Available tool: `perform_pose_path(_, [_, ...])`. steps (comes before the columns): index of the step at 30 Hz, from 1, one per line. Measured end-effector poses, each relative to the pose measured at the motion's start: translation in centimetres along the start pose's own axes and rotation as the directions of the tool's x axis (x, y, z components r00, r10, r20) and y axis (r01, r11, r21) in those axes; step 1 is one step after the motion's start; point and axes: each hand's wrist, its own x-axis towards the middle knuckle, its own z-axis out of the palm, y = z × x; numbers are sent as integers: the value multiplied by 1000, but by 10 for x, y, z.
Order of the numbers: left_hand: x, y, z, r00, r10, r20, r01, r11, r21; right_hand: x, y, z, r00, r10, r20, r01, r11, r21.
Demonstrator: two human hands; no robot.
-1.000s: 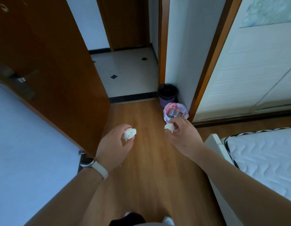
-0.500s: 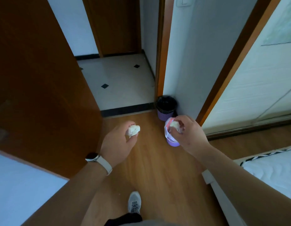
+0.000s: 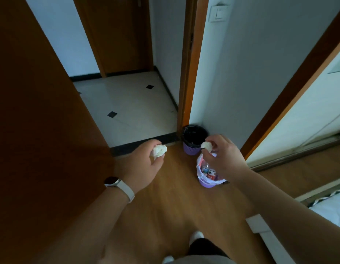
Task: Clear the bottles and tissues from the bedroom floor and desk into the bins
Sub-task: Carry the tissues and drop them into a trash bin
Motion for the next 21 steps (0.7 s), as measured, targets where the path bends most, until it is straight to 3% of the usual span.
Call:
perform_pose_path(7, [61,-29,5,999,39,35,-41,998,57,64,15,32,1000,2,26,-3,1000,31])
perform_pose_path(15, [177,-59,27,997,-49,63,44,996,75,186,45,75,999,4,43,-9,992,126])
perform_pose_path(21, [288,-55,65,985,26,171,-44,994,100,271,96,69,996,83,11,-84,989,126])
